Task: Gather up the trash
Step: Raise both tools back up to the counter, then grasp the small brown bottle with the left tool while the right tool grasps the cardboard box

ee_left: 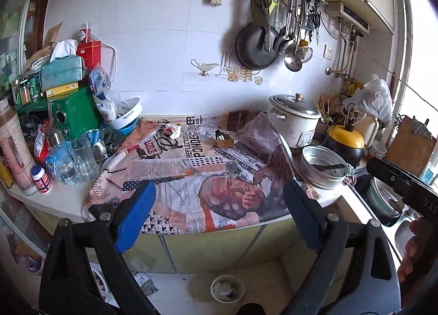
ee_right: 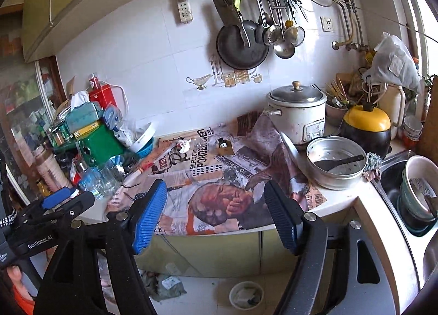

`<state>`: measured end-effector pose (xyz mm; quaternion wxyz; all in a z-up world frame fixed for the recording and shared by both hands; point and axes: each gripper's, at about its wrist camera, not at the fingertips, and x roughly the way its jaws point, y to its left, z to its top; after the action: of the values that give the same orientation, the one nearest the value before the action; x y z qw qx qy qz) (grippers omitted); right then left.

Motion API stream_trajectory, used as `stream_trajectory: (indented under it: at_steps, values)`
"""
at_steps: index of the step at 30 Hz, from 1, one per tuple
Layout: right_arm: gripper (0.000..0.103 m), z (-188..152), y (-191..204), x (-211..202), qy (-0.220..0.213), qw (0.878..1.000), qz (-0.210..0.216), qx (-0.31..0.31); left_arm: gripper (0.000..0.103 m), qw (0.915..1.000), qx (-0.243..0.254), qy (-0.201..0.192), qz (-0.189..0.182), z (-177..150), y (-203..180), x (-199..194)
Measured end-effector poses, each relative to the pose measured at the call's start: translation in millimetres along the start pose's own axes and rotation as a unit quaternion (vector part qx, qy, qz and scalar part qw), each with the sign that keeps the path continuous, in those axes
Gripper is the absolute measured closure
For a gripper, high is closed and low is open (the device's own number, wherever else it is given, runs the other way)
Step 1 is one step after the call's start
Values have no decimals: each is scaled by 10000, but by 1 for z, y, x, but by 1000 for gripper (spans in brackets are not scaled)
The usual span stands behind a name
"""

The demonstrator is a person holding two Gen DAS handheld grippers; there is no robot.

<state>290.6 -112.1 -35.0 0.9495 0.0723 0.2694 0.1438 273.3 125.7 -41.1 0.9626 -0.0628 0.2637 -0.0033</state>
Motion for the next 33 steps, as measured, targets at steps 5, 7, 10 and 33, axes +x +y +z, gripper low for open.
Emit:
stream_trajectory:
  at_steps: [5,7,10,33]
  values:
    - [33,17,-16,40,31,9998,171,-76,9,9997,2,-61,216,20,-9,41]
    - [33,28,-23,59,86,9996,248,-135,8,9996,-37,-32,277,33,-15,62]
    - [33,50,-41,90,212,9988,380,-205,8,9992,-128,50,385,55,-25,98]
    - [33,92,-93,336,1914,9763,948,-346,8,9871,-859,890,1018,110,21,296]
